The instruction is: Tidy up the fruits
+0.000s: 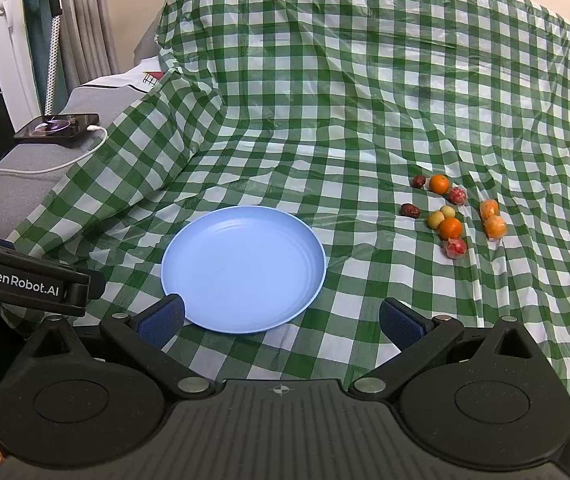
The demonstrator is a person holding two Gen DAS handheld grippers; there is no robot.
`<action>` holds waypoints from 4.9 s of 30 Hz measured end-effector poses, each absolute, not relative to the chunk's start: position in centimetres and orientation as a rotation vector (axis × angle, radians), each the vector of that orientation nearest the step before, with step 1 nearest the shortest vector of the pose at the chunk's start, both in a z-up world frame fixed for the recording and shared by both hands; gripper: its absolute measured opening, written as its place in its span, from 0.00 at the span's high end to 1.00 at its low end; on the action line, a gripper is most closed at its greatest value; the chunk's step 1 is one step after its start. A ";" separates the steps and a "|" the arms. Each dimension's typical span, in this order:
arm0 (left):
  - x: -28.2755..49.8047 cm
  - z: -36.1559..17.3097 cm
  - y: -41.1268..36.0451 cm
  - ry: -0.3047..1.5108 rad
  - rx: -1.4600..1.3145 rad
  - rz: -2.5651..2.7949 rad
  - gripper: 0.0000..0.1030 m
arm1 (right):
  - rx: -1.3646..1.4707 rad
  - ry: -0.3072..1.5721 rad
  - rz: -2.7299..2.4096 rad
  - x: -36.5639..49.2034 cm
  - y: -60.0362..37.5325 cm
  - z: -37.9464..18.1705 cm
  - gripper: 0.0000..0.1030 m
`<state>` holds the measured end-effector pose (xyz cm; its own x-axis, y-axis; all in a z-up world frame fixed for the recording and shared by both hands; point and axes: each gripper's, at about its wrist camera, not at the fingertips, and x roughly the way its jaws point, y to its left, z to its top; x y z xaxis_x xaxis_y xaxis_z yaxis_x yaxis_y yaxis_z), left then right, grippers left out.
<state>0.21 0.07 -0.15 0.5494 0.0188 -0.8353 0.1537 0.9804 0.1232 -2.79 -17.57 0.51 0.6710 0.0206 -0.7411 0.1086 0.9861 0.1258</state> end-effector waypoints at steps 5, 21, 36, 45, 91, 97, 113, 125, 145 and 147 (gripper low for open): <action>0.2 -0.2 0.1 0.975 0.182 -0.084 0.00 | 0.165 0.835 -0.049 -2.8 -17.6 0.5 0.00; 0.1 -0.2 0.0 0.963 0.178 -0.093 0.00 | 0.171 0.837 -0.051 -2.8 -17.9 0.5 0.00; 0.5 -0.1 -0.4 0.978 0.138 -0.118 0.00 | 0.224 0.755 -0.135 -3.1 -19.4 1.0 0.00; 2.3 -0.3 -4.2 0.967 0.205 -0.180 0.00 | 0.261 0.699 -0.358 -2.4 -25.9 -1.8 0.00; 24.1 -15.2 -37.4 0.899 0.823 -1.115 0.49 | 0.522 0.704 -0.567 7.7 -45.0 -19.2 0.68; 23.6 -15.1 -37.5 0.914 0.757 -1.126 0.73 | 0.525 0.703 -0.569 7.7 -45.1 -19.3 0.68; 17.1 -2.4 -22.2 0.915 0.389 -0.611 0.72 | 0.360 0.592 -0.608 5.9 -42.9 -15.1 0.68; 4.6 0.7 -7.2 0.980 0.278 -0.406 0.72 | 0.389 0.647 -0.145 -4.0 -30.6 -2.6 0.68; -2.2 1.7 1.2 0.893 0.114 -0.362 0.72 | 0.204 0.688 0.096 -7.1 -18.4 2.9 0.68; -2.4 1.8 1.2 0.888 0.111 -0.367 0.72 | 0.201 0.690 0.094 -7.3 -18.2 2.9 0.68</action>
